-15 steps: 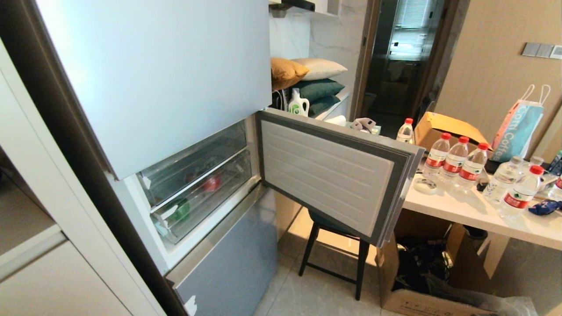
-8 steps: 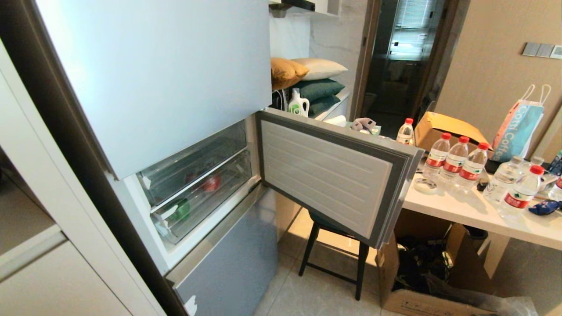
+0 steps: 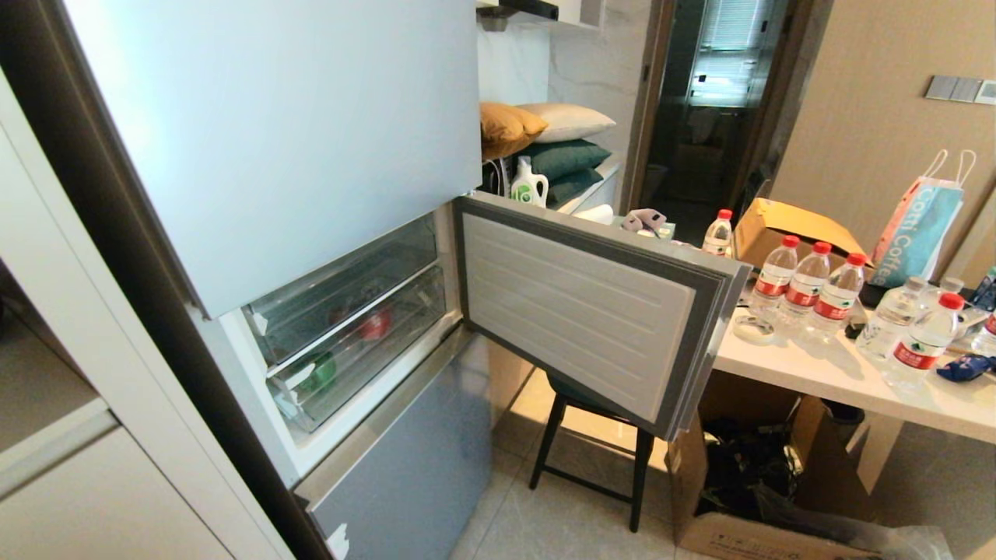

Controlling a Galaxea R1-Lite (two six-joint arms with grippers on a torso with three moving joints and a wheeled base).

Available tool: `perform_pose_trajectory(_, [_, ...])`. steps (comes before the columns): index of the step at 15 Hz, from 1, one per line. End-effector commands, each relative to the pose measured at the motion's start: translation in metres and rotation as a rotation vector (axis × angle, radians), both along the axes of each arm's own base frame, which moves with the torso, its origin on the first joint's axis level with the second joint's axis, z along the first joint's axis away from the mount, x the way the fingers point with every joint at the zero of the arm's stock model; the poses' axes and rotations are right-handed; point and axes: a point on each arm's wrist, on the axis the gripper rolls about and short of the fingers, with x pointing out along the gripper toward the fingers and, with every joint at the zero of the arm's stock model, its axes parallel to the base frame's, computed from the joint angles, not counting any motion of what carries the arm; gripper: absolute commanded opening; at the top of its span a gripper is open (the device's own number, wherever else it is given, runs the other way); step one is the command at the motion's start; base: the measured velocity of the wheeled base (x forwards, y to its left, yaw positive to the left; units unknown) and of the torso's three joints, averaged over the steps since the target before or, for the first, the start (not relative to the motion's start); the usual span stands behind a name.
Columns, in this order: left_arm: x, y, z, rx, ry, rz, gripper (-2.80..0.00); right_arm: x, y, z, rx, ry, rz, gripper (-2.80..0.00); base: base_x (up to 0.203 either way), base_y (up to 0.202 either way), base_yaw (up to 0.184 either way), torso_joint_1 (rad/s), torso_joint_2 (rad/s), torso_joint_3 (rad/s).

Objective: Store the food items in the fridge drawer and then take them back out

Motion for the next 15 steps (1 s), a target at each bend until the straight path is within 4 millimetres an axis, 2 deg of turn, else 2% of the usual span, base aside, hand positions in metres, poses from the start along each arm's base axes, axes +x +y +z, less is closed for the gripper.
perform_pose_trajectory(1, [-0.0005,0.0001,-0.0006,-0.016,-0.003,0.003,-2.8,0.0001,0.0,0.0,-0.005,0.0,0.003,-2.8,0.0,0.0,0.0,0.0,0.0,0.0])
perform_pose_trajectory(5, [-0.0006,0.0001,-0.0007,-0.016,-0.004,0.003,-2.8,0.0001,0.0,0.0,-0.002,0.0,0.001,-2.8,0.0,0.0,0.0,0.0,0.0,0.0])
perform_pose_trajectory(15, [-0.0005,0.0001,-0.0006,-0.018,-0.003,0.003,-2.8,0.0001,0.0,0.0,0.002,0.0,0.001,-2.8,0.0,0.0,0.0,-0.086,0.2,0.108])
